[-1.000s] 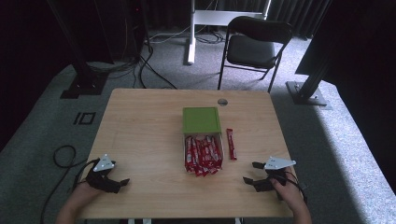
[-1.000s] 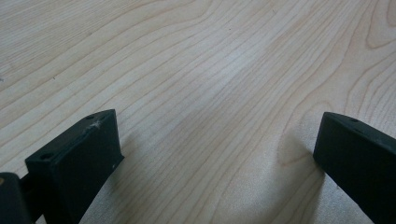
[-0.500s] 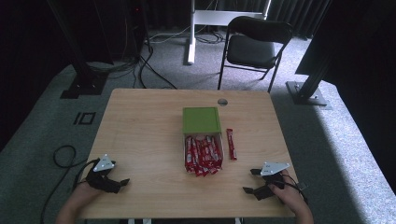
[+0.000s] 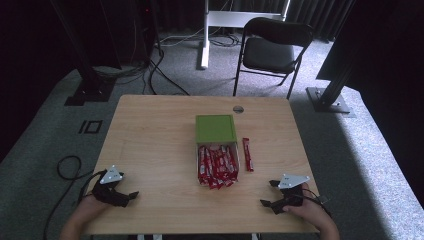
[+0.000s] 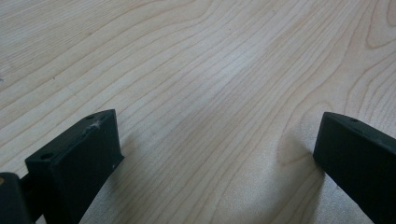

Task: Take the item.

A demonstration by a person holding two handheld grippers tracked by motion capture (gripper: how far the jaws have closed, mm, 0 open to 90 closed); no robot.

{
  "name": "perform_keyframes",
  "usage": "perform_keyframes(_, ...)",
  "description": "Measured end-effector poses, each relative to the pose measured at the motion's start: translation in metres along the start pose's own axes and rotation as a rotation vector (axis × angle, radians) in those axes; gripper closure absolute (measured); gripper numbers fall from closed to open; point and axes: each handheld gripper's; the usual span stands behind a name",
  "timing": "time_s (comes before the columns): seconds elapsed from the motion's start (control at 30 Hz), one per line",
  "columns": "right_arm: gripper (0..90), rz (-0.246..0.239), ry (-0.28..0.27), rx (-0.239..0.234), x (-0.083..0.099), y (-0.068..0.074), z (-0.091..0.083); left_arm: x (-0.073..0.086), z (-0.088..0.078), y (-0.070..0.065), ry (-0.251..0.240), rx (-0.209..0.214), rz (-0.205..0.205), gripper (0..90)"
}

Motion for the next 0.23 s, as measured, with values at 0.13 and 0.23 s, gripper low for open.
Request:
perform_keyframes(0.13, 13.0, 0.019, -0.005, 0.009, 0.0000, -0.0013, -0.0003, 0.0000, 0.0000, 0.0000, 0.000, 0.000, 0.000, 1.6)
perform_keyframes(0.23, 13.0, 0.016, -0.003, 0.012, -0.0001, -0.0010, -0.0002, 0.0000, 0.0000, 0.0000, 0.000, 0.000, 0.000, 1.6)
Point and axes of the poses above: each handheld gripper's, and its own axes: z roughly forward along the jaws, x roughly out of its underside, y roughly to its left, and after that the axes turned 8 degrees about z, right-handed
